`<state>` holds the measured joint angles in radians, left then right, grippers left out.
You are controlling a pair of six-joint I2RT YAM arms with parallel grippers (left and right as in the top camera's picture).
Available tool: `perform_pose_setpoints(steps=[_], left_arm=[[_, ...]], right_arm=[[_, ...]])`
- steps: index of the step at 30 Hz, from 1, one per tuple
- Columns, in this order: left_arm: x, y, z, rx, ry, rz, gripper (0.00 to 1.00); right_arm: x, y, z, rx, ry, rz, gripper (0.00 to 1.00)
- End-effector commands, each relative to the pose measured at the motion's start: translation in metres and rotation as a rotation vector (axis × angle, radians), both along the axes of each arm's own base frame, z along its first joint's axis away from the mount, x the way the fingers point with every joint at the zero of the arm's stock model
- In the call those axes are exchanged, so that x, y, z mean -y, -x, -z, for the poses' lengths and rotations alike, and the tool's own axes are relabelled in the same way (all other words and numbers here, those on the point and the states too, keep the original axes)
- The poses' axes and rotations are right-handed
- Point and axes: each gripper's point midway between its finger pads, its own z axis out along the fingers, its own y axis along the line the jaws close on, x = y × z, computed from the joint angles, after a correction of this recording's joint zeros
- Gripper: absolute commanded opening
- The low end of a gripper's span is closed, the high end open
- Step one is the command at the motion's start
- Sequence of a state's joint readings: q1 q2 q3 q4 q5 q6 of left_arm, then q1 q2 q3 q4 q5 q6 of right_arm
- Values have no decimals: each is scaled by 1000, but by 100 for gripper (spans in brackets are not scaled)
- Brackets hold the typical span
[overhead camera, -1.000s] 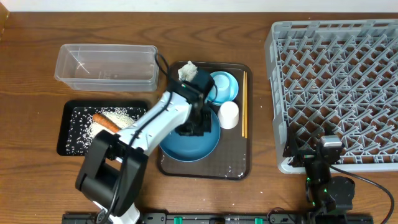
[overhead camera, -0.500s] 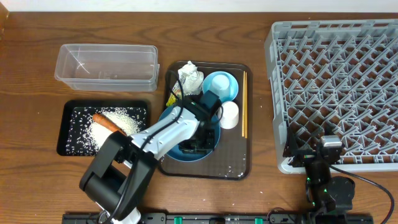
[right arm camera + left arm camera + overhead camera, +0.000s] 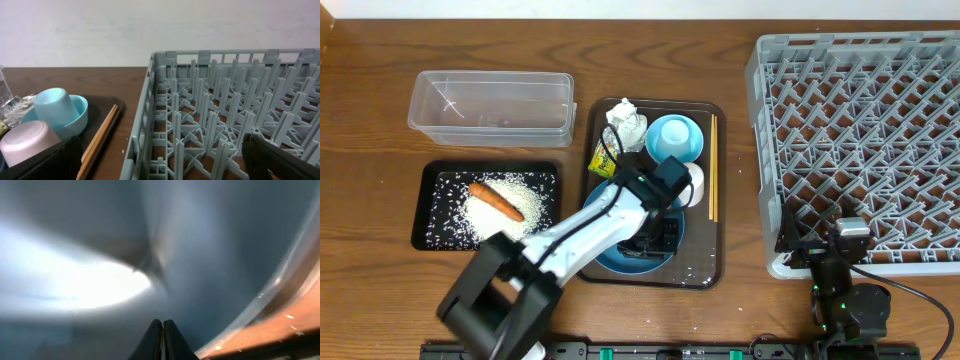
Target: Sort waste into correct bins and load items into the dishwasher rack
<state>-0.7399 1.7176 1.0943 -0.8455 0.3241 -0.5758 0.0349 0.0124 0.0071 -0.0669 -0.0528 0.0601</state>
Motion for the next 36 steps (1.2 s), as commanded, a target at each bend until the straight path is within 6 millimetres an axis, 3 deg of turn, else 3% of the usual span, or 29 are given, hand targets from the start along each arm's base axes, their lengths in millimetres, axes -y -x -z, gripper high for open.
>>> perform_pose_setpoints(steps=[1, 3, 6, 14, 20, 28, 32, 36], left_arm=[[-13, -15, -21, 129, -33, -20, 14], [-19, -23, -30, 193, -49, -25, 37], [-26, -34, -46, 290, -61, -38, 59], [-44, -70, -103, 514, -41, -105, 85], [-82, -102, -148, 634, -15, -266, 92], [-120, -128, -166, 697, -10, -416, 96], [-126, -142, -172, 744, 7, -446, 96], [-107, -148, -171, 737, 84, -279, 96]], right_arm=[[-1, 0, 1, -4, -10, -2, 99], [-1, 0, 1, -4, -10, -2, 99], [-1, 0, 1, -4, -10, -2, 99], [-1, 0, 1, -4, -10, -2, 99], [-1, 0, 1, -4, -10, -2, 99], [-1, 0, 1, -4, -10, -2, 99], [-1, 0, 1, -4, -10, -2, 99], [-1, 0, 1, -4, -10, -2, 99]])
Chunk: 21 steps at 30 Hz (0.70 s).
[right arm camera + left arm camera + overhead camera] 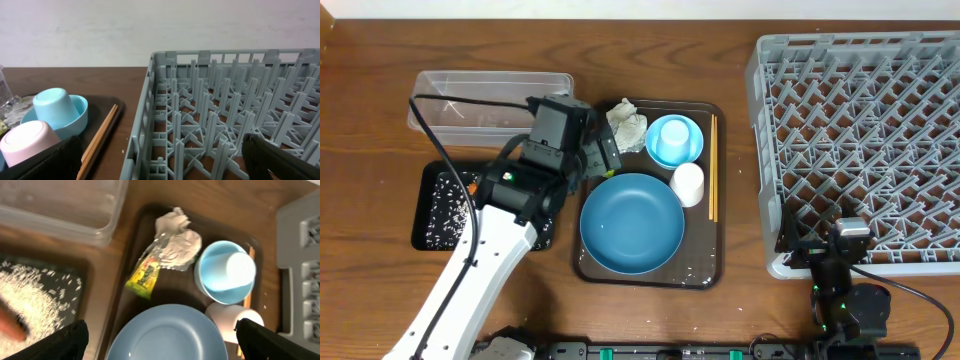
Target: Sort waste into correct bins and load items into the dishwasher rack
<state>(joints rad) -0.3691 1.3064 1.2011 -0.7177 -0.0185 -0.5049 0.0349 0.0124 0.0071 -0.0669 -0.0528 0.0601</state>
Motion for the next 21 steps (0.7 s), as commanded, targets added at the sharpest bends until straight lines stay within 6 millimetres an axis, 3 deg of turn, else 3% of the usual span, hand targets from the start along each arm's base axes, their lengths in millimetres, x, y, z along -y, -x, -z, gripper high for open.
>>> perform_pose_setpoints(steps=[1, 8, 11, 16, 21], left_arm=[[17, -4, -2, -16, 3, 174, 96], [17, -35, -10, -137, -119, 328, 97], [26, -63, -9, -128, -127, 341, 100], [41, -112, 14, -51, -116, 337, 99], [49, -136, 51, -54, -145, 378, 99]], right_arm=[[-1, 0, 1, -4, -10, -2, 99], [-1, 0, 1, -4, -10, -2, 99], [-1, 0, 1, -4, -10, -2, 99], [-1, 0, 1, -4, -10, -2, 99], [-1, 0, 1, -4, -10, -3, 99]])
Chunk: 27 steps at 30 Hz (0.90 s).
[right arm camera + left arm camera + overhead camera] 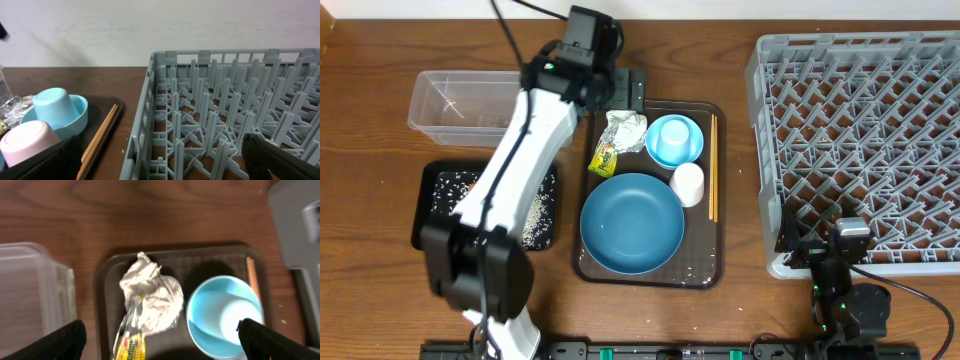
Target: Sort waste into correct bins and load items into the dishwasher rack
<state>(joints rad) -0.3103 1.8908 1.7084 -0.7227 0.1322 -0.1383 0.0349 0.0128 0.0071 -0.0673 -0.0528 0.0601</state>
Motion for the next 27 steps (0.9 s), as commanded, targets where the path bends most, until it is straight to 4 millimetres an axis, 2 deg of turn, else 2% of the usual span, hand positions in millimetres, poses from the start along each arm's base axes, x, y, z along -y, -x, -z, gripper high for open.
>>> perform_pose_setpoints(steps=[1, 4, 7, 10, 16, 22, 27], left_arm=[[2, -8, 24, -21, -40, 60, 99], [2, -7, 47, -75, -57, 65, 93], [5, -4, 62, -112, -64, 74, 87], [11, -1, 70, -128, -67, 87, 76], [18, -3, 80, -120, -102, 119, 63], [17, 1, 101, -156, -140, 119, 40], [22, 7, 104, -171, -144, 128, 20]], right_arm=[[-1, 0, 1, -3, -10, -2, 99], [-1, 0, 1, -3, -10, -2, 99], [-1, 0, 1, -3, -10, -2, 99], [-1, 0, 1, -3, -10, -2, 99], [-1, 0, 1, -3, -10, -2, 99], [-1, 0, 1, -3, -10, -2, 99], [-1, 0, 1, -3, -10, -2, 99]])
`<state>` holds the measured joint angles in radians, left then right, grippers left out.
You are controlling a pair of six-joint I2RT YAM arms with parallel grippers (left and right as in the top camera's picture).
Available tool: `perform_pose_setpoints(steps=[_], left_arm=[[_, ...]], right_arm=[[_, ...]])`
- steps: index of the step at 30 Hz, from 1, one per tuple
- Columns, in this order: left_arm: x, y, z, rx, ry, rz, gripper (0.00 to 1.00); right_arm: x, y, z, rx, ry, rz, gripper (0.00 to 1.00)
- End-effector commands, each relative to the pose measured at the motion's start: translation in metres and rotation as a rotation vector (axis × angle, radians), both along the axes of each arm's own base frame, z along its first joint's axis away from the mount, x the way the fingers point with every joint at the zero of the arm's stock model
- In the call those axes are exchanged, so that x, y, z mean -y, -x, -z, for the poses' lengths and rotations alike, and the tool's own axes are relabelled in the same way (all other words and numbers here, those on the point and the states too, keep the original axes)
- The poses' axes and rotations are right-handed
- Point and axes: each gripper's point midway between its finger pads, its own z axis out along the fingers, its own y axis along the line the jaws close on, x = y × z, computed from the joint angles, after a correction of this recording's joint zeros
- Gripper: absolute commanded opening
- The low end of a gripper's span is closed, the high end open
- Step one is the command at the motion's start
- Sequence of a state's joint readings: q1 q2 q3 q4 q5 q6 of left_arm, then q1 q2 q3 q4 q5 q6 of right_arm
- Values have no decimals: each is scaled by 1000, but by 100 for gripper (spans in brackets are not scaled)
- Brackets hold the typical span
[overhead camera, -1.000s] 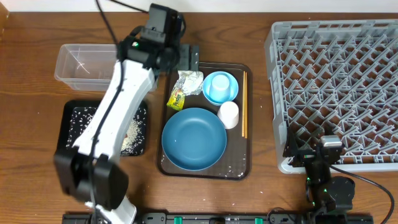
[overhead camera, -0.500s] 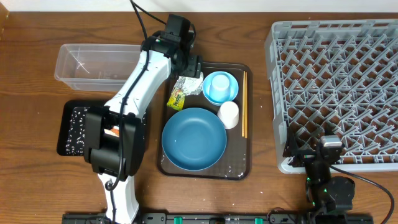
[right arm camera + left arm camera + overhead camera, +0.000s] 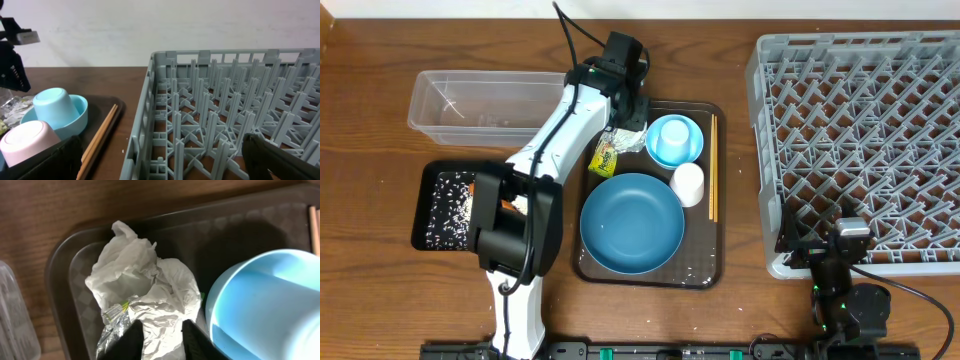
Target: Sort waste into correct bins and load items into the dishwasher rack
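A crumpled white-and-foil wrapper (image 3: 145, 285) with a yellow label end (image 3: 603, 158) lies in the back left corner of the dark tray (image 3: 650, 278). My left gripper (image 3: 625, 115) is down on it. In the left wrist view the left gripper (image 3: 163, 340) has its fingers (image 3: 132, 340) pressed against the foil on both sides, shut on the wrapper. A light blue bowl (image 3: 674, 140) holding an upturned blue cup sits just to the right. My right gripper (image 3: 162, 155) rests open at the front edge of the grey dishwasher rack (image 3: 860, 130), holding nothing.
The tray also holds a large blue plate (image 3: 632, 222), a pale cup (image 3: 688, 183) and chopsticks (image 3: 712, 165). A clear plastic bin (image 3: 485, 100) stands at the back left. In front of it a black tray of rice (image 3: 445, 205) is partly hidden by my left arm.
My left gripper was open, high over the tray's back edge. Now it is low in the tray's back left corner, fingers closed in on the crumpled wrapper. The right arm is still.
First my left gripper was shut, low over the blue plate. Then it was open, higher, above the tray's left side. Then it hung open over the tray's back edge, and now it is down on the wrapper. My right gripper stayed open by the rack.
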<state>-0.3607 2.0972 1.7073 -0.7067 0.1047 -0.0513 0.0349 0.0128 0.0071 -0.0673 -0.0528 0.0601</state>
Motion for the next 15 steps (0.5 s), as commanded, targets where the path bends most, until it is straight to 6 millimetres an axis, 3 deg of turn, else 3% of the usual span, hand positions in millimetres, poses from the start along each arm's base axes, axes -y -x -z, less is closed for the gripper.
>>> perform_pose_setpoints(steps=[1, 10, 15], left_arm=[[3, 7, 8, -23, -19, 8, 15], [21, 36, 32, -90, -36, 31, 6], [25, 37, 32, -90, -28, 20, 6]], right_arm=[[-1, 0, 1, -3, -10, -2, 99], [-1, 0, 1, -3, -10, -2, 99], [-1, 0, 1, -3, -10, -2, 99]])
